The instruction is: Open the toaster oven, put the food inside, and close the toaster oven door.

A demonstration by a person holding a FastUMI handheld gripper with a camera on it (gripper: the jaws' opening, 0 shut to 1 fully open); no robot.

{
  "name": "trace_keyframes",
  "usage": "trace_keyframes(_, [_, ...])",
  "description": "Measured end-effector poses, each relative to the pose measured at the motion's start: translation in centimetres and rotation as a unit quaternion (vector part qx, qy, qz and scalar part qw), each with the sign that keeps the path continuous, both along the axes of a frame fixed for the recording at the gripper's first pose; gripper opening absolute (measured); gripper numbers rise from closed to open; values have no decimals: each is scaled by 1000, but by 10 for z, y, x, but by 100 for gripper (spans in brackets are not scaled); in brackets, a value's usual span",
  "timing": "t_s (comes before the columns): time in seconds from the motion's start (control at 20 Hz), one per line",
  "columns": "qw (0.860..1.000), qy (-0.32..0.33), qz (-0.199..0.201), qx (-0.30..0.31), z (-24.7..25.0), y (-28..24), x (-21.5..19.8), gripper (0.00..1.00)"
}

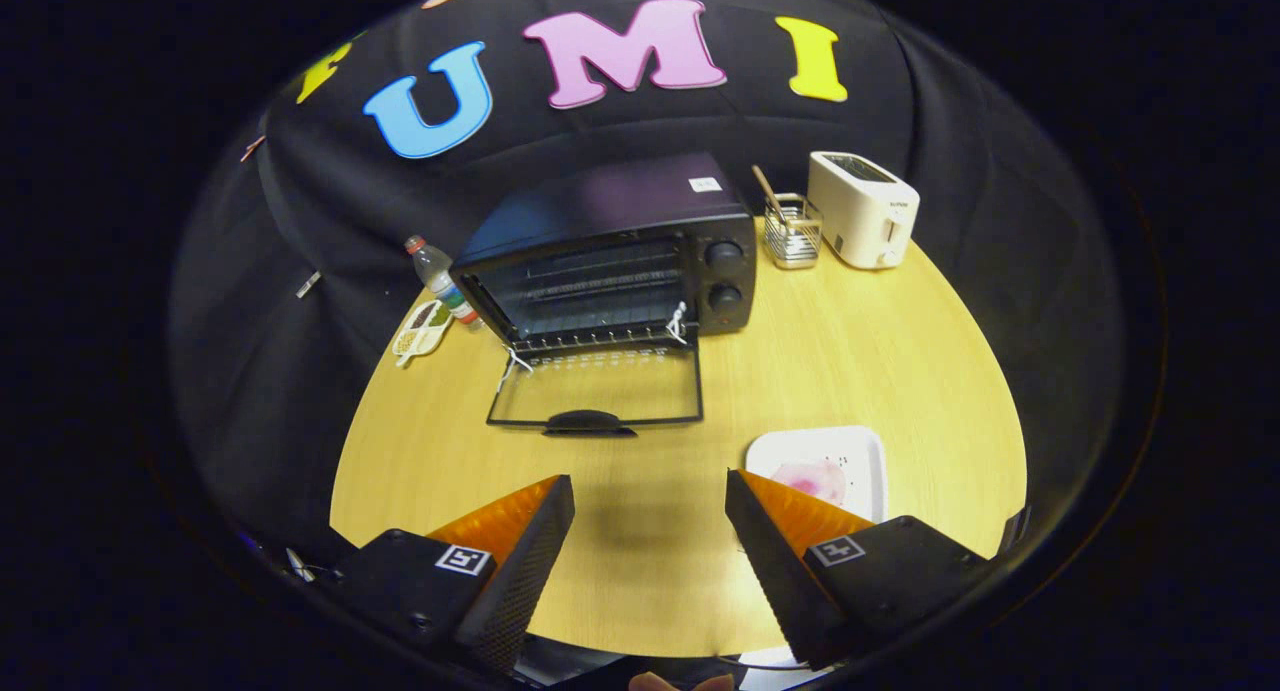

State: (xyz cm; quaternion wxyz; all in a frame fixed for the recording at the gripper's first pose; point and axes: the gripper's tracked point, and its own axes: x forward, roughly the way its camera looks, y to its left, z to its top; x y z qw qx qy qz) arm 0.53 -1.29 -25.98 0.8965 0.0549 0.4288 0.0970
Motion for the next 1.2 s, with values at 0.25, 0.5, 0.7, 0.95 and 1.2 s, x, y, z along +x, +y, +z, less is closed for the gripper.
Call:
trace_keyframes(0.25, [996, 87, -15, -33, -42, -86, 16, 99])
trace_keyframes(0.5, [980, 192, -28, -43, -94, -150, 40, 99])
trace_keyframes(0.7, [968, 243, -38, -41, -128, -168, 56, 99])
trace_keyframes(0.95, [959, 272, -14, -77, -157, -182, 48, 78])
trace_keyframes(1.2, [955, 283, -9, -89, -168, -184, 40, 39])
